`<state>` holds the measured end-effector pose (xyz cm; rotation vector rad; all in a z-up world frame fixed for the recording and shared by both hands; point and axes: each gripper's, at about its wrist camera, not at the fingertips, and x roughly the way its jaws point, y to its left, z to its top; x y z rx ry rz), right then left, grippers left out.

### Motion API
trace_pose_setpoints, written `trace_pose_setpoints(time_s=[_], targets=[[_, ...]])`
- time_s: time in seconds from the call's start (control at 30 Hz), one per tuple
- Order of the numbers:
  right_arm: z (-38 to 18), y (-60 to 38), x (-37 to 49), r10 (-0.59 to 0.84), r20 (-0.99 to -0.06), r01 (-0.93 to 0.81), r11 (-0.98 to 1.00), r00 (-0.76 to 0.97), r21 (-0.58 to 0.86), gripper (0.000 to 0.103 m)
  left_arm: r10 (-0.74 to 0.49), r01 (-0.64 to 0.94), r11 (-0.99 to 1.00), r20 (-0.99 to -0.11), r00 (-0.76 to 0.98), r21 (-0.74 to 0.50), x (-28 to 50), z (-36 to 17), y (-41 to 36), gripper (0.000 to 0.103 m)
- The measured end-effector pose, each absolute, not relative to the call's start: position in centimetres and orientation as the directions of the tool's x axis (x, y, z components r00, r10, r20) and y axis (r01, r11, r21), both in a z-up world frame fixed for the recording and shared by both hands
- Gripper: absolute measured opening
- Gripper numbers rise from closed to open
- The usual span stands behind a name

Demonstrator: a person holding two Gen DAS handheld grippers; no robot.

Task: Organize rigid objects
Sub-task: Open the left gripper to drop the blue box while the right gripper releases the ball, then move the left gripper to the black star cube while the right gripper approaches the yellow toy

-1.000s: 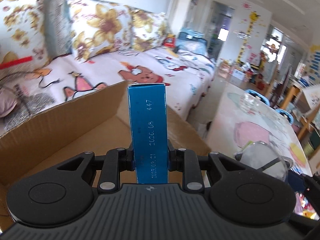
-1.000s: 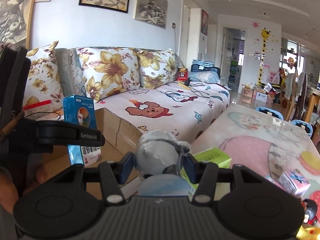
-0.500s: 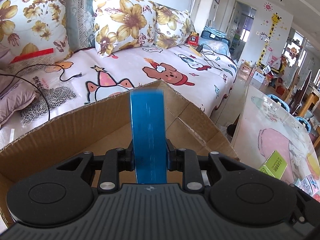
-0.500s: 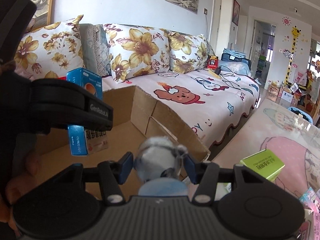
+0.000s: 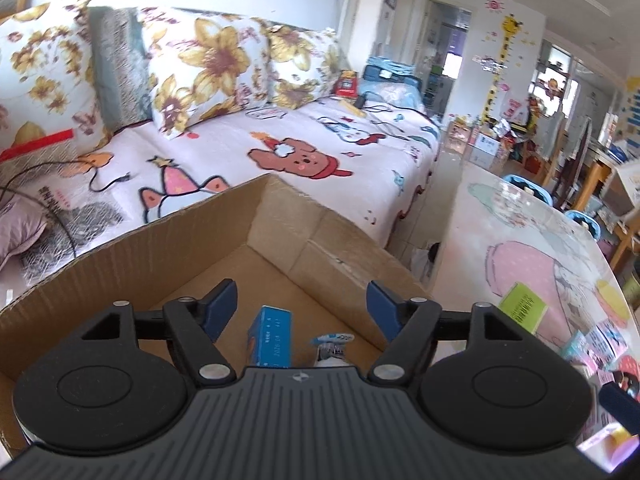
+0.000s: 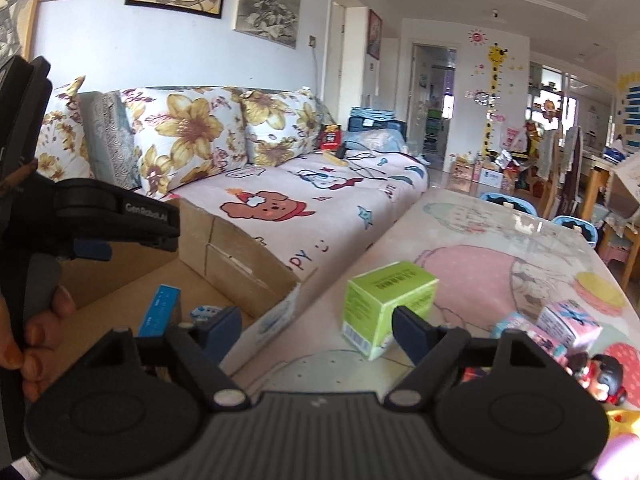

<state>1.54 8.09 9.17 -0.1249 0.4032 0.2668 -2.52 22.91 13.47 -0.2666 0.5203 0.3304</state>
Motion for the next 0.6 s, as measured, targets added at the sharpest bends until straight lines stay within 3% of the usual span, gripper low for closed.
trace_pose_setpoints(time_s=[0.37,0.6], targets=[[8.6,3.3,-1.1,0.12,-0.371,-0.143,0.989,0.921,-0.036,0.084,0.139,-0.213,0.972,-0.489,0.861,-0.098,-2.9,13.0,20.3,0.099],[8.2,1.3,-2.2,0.088,-0.35,-0.108,0.993,0.932,-0.04,0.084,0.056,-0.131,0.984,-0.492,0.869,-0.12,-2.7,12.9,20.2,0.101]])
